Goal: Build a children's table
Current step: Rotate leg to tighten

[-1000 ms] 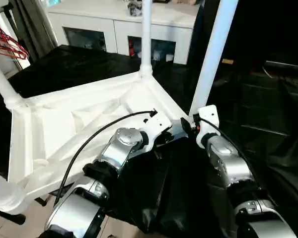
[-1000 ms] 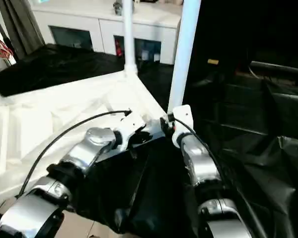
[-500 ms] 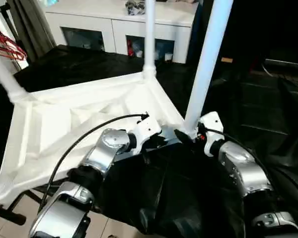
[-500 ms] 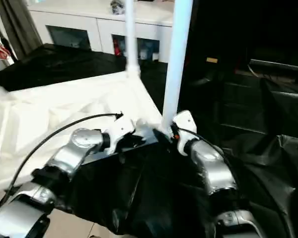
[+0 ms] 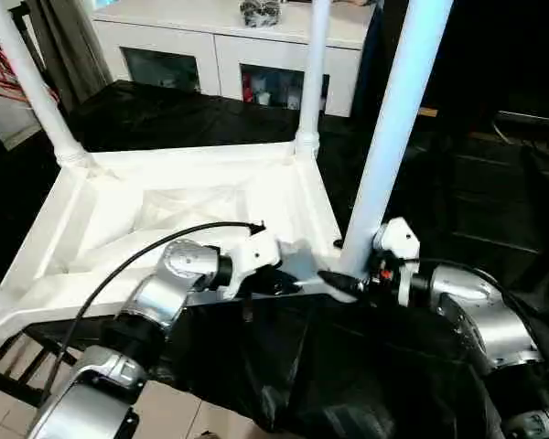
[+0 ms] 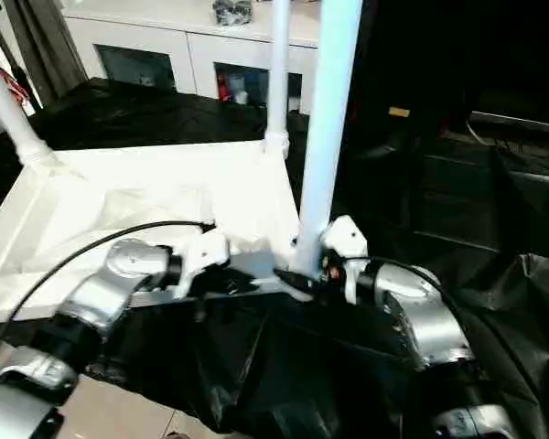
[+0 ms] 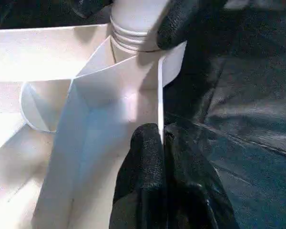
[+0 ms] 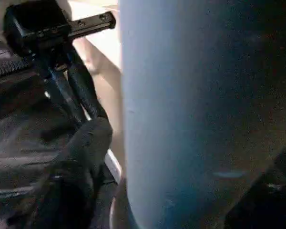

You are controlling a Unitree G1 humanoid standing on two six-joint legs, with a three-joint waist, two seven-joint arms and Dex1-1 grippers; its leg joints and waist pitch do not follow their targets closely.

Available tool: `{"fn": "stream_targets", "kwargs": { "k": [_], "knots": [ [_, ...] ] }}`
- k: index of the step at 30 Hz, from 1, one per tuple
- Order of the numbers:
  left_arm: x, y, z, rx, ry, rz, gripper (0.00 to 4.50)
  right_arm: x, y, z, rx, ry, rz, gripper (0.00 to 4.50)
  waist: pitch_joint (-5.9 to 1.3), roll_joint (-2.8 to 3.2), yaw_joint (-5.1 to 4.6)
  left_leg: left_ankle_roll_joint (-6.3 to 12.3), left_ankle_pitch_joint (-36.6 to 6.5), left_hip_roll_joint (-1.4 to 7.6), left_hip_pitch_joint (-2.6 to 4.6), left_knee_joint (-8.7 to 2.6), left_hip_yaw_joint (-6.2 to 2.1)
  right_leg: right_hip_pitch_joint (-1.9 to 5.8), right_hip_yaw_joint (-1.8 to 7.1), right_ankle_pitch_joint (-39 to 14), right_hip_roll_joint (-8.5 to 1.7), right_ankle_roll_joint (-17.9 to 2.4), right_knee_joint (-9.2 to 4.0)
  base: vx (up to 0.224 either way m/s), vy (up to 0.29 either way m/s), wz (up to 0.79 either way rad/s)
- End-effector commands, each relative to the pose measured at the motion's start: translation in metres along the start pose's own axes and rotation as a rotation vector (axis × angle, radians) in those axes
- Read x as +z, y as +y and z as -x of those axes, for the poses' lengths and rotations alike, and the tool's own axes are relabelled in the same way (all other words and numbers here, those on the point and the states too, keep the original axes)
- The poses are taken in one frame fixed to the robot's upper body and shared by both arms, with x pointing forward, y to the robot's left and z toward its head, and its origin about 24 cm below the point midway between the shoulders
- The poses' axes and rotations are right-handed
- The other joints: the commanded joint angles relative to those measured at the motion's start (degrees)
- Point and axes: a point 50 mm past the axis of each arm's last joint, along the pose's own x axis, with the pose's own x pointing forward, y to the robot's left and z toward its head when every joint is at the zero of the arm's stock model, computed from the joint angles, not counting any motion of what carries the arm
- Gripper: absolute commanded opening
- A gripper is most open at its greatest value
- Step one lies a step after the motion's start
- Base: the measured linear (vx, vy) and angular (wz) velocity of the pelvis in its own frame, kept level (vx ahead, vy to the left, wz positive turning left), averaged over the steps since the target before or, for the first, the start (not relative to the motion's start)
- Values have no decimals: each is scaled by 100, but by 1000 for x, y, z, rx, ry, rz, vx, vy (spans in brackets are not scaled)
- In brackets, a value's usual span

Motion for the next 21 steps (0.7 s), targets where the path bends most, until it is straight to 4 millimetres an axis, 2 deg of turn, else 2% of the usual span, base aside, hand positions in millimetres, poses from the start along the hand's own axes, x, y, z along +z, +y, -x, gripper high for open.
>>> {"fn": "stream_targets", "kwargs": {
  "k": [1, 3, 4, 11, 15, 20, 21],
  "knots": [
    [9, 0, -1, -4, -30, -45, 0, -3, 10, -4, 75, 24, 5, 285, -342, -75, 13, 508, -1009, 344, 58, -395, -119, 283, 275, -1239, -439, -1304, -400, 0, 0, 0],
    [8, 0, 1, -4, -26, -44, 0, -4, 12, -3, 98, 38, 11, 277, -338, -104, 15, 503, -1017, 342, 55, -397, -117, 281, 274, -1310, -442, -1288, -407, 0, 0, 0],
    [8, 0, 1, -4, -25, -43, 0, -4, 12, -3, 102, 43, 14, 266, -334, -90, 24, 491, -1032, 346, 60, -398, -119, 276, 275, -1375, -444, -1272, -410, 0, 0, 0],
    [7, -2, 2, -8, -25, -36, 0, -11, 7, -1, 67, 88, 26, 210, -337, -94, 18, 472, -1026, 337, 55, -396, -119, 275, 276, -1432, -441, -1218, -416, 0, 0, 0],
    [7, -3, 1, -11, -28, -33, 0, -12, 6, -1, 58, 89, 22, 206, -336, -72, 14, 474, -1025, 338, 53, -399, -124, 277, 272, -1364, -431, -1245, -410, 0, 0, 0],
    [8, -1, -1, 19, -34, -17, 0, -15, 8, -2, 51, 84, -1, 204, -341, -73, 3, 474, -1021, 336, 53, -392, -119, 286, 273, -1293, -431, -1272, -410, 0, 0, 0],
    [10, 7, -6, 105, -37, 13, 0, -18, 10, -4, 16, 71, -30, 204, -341, -90, 1, 471, -1030, 337, 58, -392, -117, 284, 275, -1308, -430, -1275, -409, 0, 0, 0]
  ]
}}
